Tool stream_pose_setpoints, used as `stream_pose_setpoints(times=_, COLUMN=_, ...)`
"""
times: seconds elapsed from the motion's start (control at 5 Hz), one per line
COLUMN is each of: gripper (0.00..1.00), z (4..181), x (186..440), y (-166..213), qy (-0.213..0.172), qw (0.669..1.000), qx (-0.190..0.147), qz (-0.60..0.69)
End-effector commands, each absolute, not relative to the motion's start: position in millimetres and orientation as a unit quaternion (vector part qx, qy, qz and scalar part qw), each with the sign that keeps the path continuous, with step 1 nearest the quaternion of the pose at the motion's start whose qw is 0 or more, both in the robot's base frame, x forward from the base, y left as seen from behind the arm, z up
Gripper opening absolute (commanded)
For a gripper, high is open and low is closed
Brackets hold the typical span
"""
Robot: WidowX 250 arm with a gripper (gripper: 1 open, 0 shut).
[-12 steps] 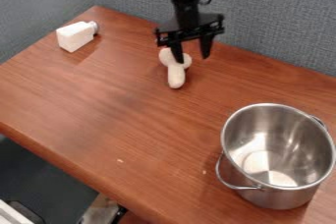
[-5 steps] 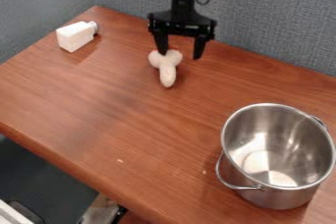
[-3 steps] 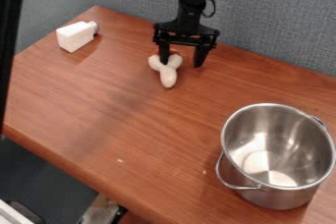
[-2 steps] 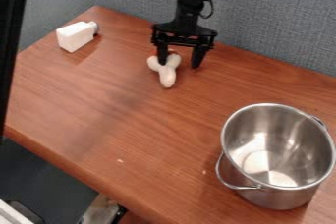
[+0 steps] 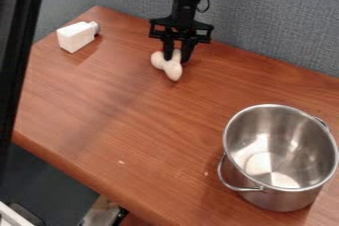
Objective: Put the mushroom in the metal pot
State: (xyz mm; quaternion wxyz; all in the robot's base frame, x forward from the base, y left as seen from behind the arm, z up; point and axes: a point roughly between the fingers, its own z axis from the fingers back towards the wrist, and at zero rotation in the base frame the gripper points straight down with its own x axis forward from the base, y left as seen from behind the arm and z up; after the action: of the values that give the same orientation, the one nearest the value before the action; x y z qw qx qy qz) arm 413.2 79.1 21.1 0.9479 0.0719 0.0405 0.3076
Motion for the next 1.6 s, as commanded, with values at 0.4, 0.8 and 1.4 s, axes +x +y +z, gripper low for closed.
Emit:
stream_pose_setpoints(times=0.4, gripper=0.00, z=37.4, x=436.8, y=71.2, qy=-0.001, qw=0.938, qx=0.044, qz=0.343)
stream_pose_setpoints(times=0.8, gripper=0.00, z=44.5, x=424.6, y=61.1, qy=-0.015, qw=0.933, qx=0.035, qz=0.359)
stream_pose_setpoints(times=1.4, gripper=0.00, z=21.0, x=440.6, y=23.9, qy=-0.024, qw=0.938, qx=0.012, qz=0.345)
